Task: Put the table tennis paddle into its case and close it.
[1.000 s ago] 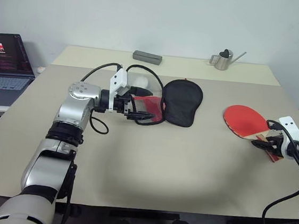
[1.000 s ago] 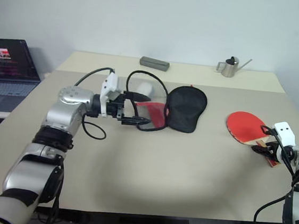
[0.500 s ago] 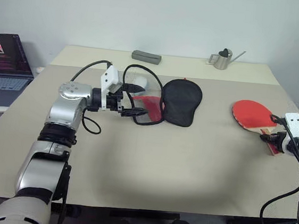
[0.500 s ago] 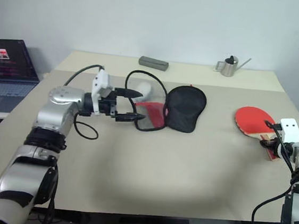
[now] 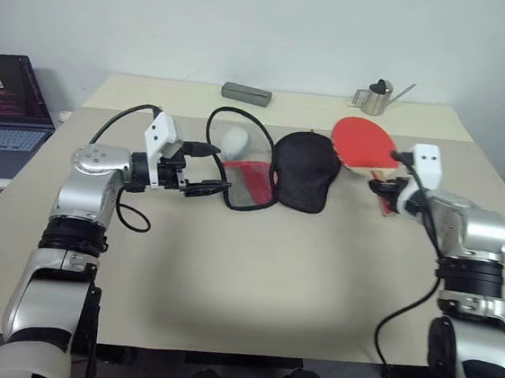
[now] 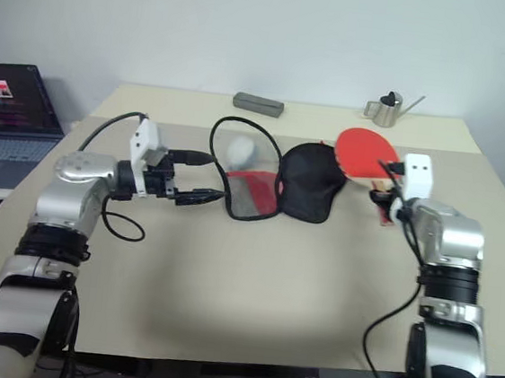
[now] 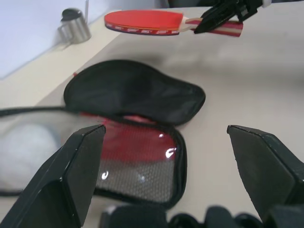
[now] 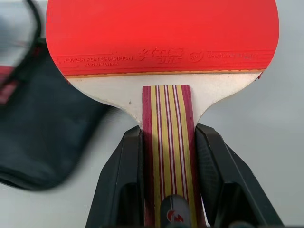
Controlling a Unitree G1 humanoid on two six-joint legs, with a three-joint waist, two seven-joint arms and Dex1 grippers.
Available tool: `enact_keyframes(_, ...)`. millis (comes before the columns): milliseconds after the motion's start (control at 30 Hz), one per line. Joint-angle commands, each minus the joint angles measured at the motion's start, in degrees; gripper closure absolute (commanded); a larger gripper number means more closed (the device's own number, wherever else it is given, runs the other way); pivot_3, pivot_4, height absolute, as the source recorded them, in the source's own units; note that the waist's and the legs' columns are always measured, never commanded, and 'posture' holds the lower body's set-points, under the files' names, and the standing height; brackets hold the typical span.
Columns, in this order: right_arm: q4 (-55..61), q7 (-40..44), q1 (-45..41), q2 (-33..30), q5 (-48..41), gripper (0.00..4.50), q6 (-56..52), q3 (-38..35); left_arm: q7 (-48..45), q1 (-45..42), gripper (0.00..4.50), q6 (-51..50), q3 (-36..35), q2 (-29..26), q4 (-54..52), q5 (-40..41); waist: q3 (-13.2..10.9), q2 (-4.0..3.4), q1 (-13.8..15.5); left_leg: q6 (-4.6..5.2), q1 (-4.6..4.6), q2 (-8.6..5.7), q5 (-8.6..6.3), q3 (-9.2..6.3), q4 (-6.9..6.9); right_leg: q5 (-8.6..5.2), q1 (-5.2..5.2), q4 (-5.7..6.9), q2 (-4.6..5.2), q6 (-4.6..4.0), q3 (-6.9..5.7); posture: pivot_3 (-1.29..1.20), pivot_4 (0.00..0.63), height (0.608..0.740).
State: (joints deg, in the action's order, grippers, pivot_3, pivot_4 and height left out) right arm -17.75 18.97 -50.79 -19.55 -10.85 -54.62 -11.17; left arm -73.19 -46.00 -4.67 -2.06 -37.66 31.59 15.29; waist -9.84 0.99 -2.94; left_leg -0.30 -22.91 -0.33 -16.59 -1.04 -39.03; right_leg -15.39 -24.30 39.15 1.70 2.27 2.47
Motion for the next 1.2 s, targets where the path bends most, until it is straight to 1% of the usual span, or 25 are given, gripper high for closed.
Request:
enact_keyframes(33, -2.1, -3.1, -4.9, 3.2, -0.6, 3.41, 3.0, 0.0, -0.7, -0.8, 0.0, 0.6, -1.8, -1.9, 0.2, 0.8, 0.0, 0.0, -0.1, -0.01, -0.02, 0.0, 0.01, -0.01, 0.01, 0.0, -0.01, -0.01, 0.0, 0.0, -0.02, 0.0, 0.15, 0.74)
enact_keyframes(167, -10.1, -6.1, -8.8, 7.7, 0.2, 3.41, 7.5, 0.7, -1.6, -2.3, 0.0, 0.7, -2.0, -2.8, 2.4, 0.9, 0.0, 0.0, -0.2, -0.15, -0.05, -0.02, 0.08, -0.01, 0.06, 0.0, -0.01, -0.12, 0.01, 0.0, -0.07, 0.0, 0.15, 0.74)
enact_keyframes(433, -22.6, -11.4, -13.7, 13.5, 0.7, 3.41, 14.4, 0.8, -1.2, -3.1, 0.0, 1.7, -1.9, -2.6, 2.7, 0.6, 0.0, 0.0, -0.5, -0.15, -0.05, -0.02, 0.08, -0.02, 0.07, 0.0, -0.02, -0.09, 0.01, 0.0, -0.08, 0.0, 0.15, 0.74)
enact_keyframes(833, -35.2, -15.0, -18.9, 16.4, 1.2, 3.41, 23.1, 1.3, -0.2, -2.4, 0.0, 2.3, -1.7, -1.4, 1.3, 0.6, 0.0, 0.0, -0.9, -0.17, -0.04, -0.01, 0.1, -0.01, 0.08, 0.0, -0.04, -0.07, 0.01, 0.0, -0.06, 0.0, 0.15, 0.74)
enact_keyframes(1200, -42.5, -16.0, -19.9, 16.5, 4.0, 3.41, 28.9, 2.6, 0.3, -1.9, 0.0, 2.2, -1.8, -1.7, 0.5, 0.6, 0.0, 0.0, -1.3, -0.19, -0.05, -0.01, 0.11, -0.01, 0.08, 0.0, -0.04, -0.07, 0.01, 0.0, -0.06, 0.0, 0.15, 0.74)
